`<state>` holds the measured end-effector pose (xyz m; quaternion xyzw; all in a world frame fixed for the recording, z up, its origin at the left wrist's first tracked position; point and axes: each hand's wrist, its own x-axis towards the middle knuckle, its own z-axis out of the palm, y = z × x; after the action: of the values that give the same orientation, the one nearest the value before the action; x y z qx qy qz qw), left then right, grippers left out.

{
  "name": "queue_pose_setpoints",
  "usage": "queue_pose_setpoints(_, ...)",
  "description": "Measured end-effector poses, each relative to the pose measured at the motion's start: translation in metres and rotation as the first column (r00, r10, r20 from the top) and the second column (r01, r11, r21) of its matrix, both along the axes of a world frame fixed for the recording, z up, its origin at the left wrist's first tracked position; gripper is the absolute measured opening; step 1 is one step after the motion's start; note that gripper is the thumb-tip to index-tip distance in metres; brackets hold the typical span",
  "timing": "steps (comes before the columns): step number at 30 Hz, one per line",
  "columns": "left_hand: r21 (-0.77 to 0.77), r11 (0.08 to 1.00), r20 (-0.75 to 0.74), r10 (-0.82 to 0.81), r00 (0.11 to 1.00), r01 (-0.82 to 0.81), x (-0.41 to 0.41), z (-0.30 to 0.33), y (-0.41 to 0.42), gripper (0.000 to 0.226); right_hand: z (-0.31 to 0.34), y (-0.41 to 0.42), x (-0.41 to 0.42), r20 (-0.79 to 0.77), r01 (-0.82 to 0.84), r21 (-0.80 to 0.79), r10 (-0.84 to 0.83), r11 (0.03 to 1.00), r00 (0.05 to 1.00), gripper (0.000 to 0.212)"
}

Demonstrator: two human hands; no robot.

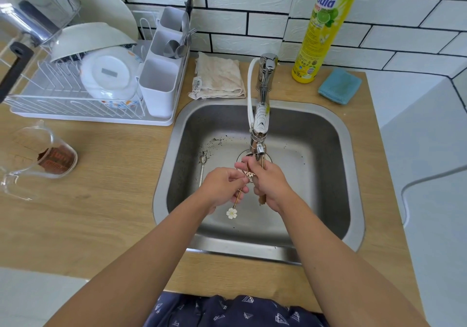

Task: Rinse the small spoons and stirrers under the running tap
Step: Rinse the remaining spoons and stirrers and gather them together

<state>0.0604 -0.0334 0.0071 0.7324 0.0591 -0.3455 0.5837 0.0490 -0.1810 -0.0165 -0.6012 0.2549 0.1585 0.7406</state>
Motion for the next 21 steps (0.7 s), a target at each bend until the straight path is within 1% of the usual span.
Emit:
queue_pose_setpoints(1, 0.008, 1.000, -0.003, -0.008, 1.000, 0.008, 0.000, 0.001, 0.001, 0.011, 0.001, -0.001, -0.002, 0.021, -0.010, 0.004, 0.009, 1.000, 1.000, 0.015)
queue_pose_setpoints(3, 0.014, 1.000, -0.018, -0.023, 1.000, 0.023, -0.002, 0.001, 0.000, 0.011, 0.002, -0.004, -0.004, 0.031, -0.005, -0.072, 0.008, 0.997, 0.999, 0.010)
queue_pose_setpoints(5, 0.002, 1.000, -0.039, -0.021, 0.999, 0.021, -0.005, 0.002, -0.002, 0.010, 0.002, -0.005, -0.004, 0.012, 0.023, -0.159, -0.021, 0.987, 1.000, 0.014)
queue_pose_setpoints(6, -0.003, 1.000, -0.045, -0.012, 0.999, 0.012, -0.006, 0.002, -0.003, 0.010, 0.000, -0.005, -0.003, 0.003, 0.032, -0.165, -0.032, 0.986, 0.999, 0.018)
queue_pose_setpoints(7, -0.004, 1.000, -0.047, -0.003, 0.999, 0.003, -0.006, 0.003, -0.004, 0.011, -0.001, -0.006, -0.002, -0.003, 0.033, -0.143, -0.033, 0.989, 0.999, 0.021)
queue_pose_setpoints(9, -0.010, 1.000, -0.055, 0.004, 0.998, -0.005, -0.005, 0.004, -0.003, 0.013, -0.002, -0.006, -0.002, -0.003, 0.005, -0.036, -0.005, 0.999, 1.000, 0.021)
queue_pose_setpoints(11, -0.036, 0.999, -0.081, -0.007, 0.997, 0.004, -0.005, 0.006, -0.002, 0.015, -0.002, -0.008, -0.003, 0.023, -0.060, 0.060, 0.058, 0.996, 0.998, 0.019)
queue_pose_setpoints(14, -0.132, 0.991, -0.151, -0.044, 0.988, 0.024, -0.005, 0.010, 0.000, 0.018, -0.002, -0.011, -0.004, 0.057, -0.117, 0.115, 0.111, 0.986, 0.992, 0.023)
queue_pose_setpoints(17, -0.207, 0.978, -0.217, -0.066, 0.974, 0.020, -0.002, 0.014, 0.003, 0.020, -0.001, -0.012, -0.004, 0.051, -0.082, 0.071, 0.078, 0.994, 0.996, 0.011)
queue_pose_setpoints(19, -0.203, 0.979, -0.215, -0.073, 0.974, 0.029, -0.001, 0.015, 0.003, 0.021, -0.002, -0.010, -0.003, 0.014, -0.036, 0.081, 0.035, 0.996, 0.999, 0.019)
queue_pose_setpoints(21, -0.179, 0.983, -0.197, -0.070, 0.978, 0.034, 0.000, 0.017, 0.002, 0.021, -0.003, -0.009, -0.002, -0.025, 0.026, 0.164, -0.022, 0.986, 0.999, 0.025)
